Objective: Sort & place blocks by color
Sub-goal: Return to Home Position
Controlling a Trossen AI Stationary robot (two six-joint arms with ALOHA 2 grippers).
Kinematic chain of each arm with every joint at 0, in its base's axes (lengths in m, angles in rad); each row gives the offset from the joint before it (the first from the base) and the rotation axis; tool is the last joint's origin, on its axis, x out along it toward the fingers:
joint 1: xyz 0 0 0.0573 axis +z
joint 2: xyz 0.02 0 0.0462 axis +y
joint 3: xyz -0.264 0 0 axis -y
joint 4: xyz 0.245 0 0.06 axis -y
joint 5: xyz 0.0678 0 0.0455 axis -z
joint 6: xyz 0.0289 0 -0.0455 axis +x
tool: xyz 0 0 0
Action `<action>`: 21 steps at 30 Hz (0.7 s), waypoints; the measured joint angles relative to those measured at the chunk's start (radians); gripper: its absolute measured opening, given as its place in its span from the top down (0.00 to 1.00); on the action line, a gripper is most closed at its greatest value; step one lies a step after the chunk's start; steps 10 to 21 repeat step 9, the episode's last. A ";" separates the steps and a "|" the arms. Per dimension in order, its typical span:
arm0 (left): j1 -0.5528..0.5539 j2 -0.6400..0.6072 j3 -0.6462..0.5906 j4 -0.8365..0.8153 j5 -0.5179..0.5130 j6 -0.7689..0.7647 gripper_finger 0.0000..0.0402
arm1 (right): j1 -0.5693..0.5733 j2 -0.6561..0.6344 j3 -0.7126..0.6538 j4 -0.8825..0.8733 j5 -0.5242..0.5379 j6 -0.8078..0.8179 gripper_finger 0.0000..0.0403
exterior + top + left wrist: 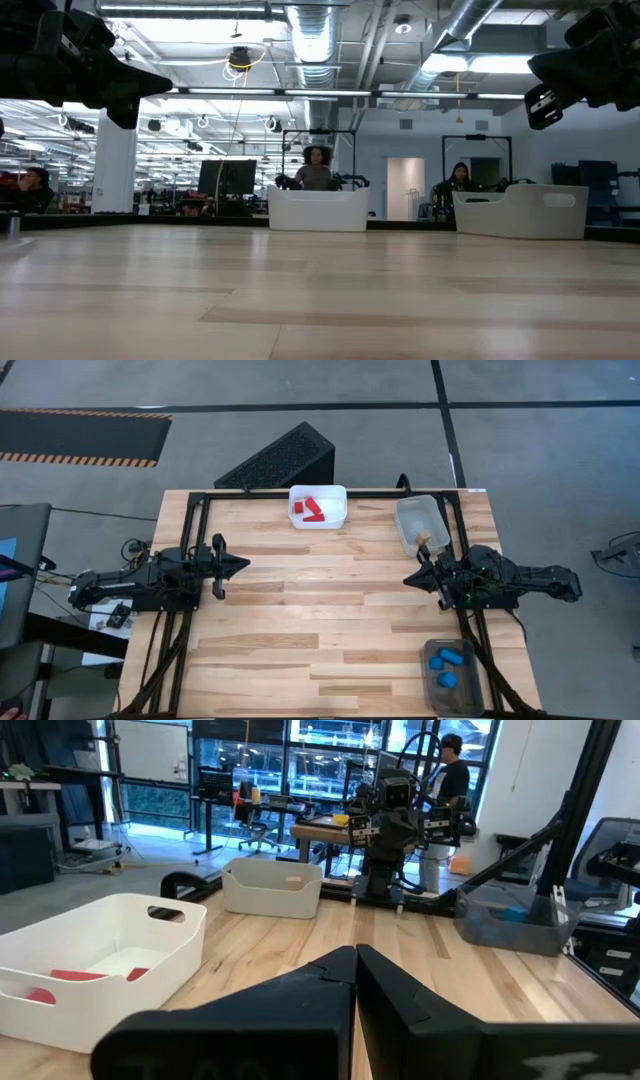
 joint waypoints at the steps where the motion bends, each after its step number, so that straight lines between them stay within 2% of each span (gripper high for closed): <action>1: 0.000 0.000 0.000 0.000 0.000 0.000 1.00 | 0.000 0.000 0.000 0.000 0.000 0.000 0.90; 21: 0.000 0.000 0.000 0.000 0.000 0.000 1.00 | 0.000 0.000 0.000 0.000 0.000 0.000 0.90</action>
